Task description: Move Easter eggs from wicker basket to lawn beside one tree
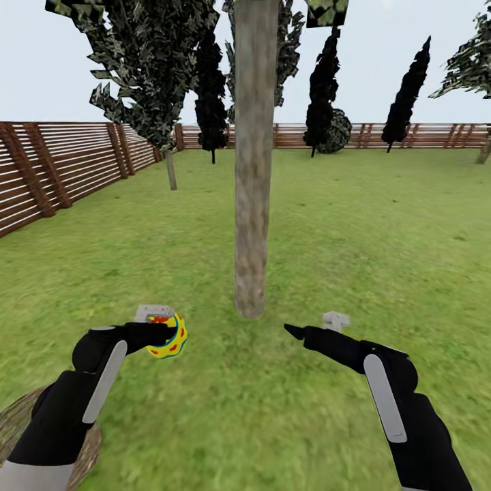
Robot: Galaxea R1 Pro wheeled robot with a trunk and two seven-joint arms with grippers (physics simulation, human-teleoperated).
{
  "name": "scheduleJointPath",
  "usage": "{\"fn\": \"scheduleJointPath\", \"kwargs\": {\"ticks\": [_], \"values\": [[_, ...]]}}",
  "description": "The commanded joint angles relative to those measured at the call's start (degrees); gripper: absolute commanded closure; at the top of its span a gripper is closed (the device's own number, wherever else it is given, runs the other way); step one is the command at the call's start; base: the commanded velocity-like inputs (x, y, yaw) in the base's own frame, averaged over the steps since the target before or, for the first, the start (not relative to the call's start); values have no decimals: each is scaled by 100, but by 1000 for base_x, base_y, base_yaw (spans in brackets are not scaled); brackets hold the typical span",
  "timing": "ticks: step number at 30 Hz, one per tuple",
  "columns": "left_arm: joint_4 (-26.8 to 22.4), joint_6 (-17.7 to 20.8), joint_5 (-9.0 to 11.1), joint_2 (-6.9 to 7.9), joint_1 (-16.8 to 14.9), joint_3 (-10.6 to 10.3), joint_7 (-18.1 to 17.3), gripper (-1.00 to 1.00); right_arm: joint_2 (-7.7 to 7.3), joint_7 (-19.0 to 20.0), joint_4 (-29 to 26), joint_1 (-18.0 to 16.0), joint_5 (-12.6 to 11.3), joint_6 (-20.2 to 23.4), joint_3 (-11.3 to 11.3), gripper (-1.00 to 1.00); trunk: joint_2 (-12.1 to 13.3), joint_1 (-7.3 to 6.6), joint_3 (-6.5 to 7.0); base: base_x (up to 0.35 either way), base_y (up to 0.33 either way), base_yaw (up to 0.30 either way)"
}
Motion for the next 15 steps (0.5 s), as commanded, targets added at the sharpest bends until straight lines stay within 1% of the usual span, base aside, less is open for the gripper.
{"fn": "scheduleJointPath", "kwargs": {"ticks": [1, 13, 15], "values": [[17, 26, 19, 5, -5, -7, 16, 100, 3, 53, 0, -5, 38, 26, -16, -100, -4, 1, 1, 13, -311, -223], [262, 26, 13, -1, -6, -18, 64, 100, 7, 53, 26, -5, 38, 42, -32, -100, -4, 1, 81, 75, -312, -222], [269, 26, 11, -3, -10, -18, 70, 100, 10, 53, 17, -5, 38, 44, -27, -100, -4, 1, 86, 103, -312, -110]]}}
